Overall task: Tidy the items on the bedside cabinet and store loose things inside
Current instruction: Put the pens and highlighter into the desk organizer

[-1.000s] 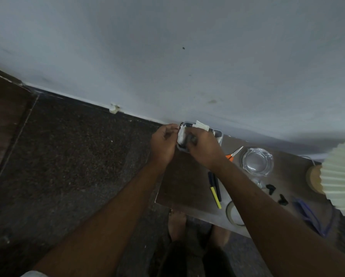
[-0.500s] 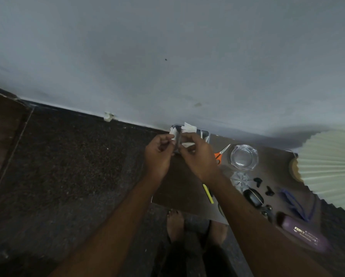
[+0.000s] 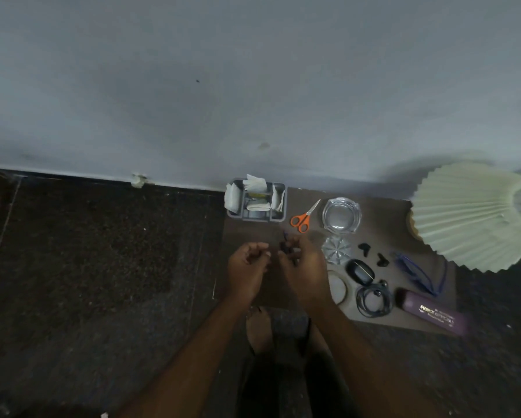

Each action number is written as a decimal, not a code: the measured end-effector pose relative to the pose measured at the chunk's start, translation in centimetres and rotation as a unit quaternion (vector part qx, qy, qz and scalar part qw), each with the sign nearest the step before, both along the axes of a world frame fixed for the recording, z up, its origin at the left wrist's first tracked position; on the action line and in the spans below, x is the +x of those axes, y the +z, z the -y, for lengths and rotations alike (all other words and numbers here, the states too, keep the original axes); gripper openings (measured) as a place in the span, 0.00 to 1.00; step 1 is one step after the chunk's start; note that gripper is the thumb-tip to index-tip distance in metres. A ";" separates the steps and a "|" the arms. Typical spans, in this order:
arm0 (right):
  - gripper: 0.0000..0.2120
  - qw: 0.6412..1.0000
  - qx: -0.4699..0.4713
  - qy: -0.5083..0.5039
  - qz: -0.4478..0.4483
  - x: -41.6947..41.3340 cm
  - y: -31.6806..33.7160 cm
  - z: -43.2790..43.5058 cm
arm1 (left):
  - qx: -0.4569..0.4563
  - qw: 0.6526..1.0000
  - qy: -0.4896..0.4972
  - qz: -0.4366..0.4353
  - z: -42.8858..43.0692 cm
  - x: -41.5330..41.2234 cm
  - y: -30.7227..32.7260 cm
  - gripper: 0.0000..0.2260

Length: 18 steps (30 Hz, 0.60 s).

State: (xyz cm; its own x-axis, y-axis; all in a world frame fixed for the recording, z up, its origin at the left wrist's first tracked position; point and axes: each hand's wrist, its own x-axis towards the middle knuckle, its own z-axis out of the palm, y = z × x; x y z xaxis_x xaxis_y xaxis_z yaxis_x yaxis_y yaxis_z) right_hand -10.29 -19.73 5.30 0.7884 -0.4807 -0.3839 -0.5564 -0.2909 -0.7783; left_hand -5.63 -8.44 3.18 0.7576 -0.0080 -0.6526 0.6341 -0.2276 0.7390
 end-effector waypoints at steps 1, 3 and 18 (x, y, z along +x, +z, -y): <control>0.14 1.000 -0.004 -0.002 -0.015 -0.6 -0.3 0.0 | 0.007 1.000 -0.013 -0.006 0.0 -0.5 -0.4 0.08; 0.12 0.998 -0.036 0.000 -0.047 -1.8 -0.9 0.1 | 0.025 0.999 -0.038 -0.013 0.1 -1.2 -1.3 0.08; 0.13 0.943 -0.172 0.160 -0.236 -3.6 -4.6 0.2 | 0.114 0.983 -0.129 -0.062 1.2 -3.5 -6.1 0.09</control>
State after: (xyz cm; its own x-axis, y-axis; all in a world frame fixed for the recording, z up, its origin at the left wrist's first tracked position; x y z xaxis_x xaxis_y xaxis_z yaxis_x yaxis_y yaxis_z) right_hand -13.86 -19.91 0.73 0.6948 -0.4070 -0.5930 -0.6581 -0.6924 -0.2958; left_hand -9.09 -9.65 -2.93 0.6646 -0.0317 -0.7465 0.6153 -0.5435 0.5710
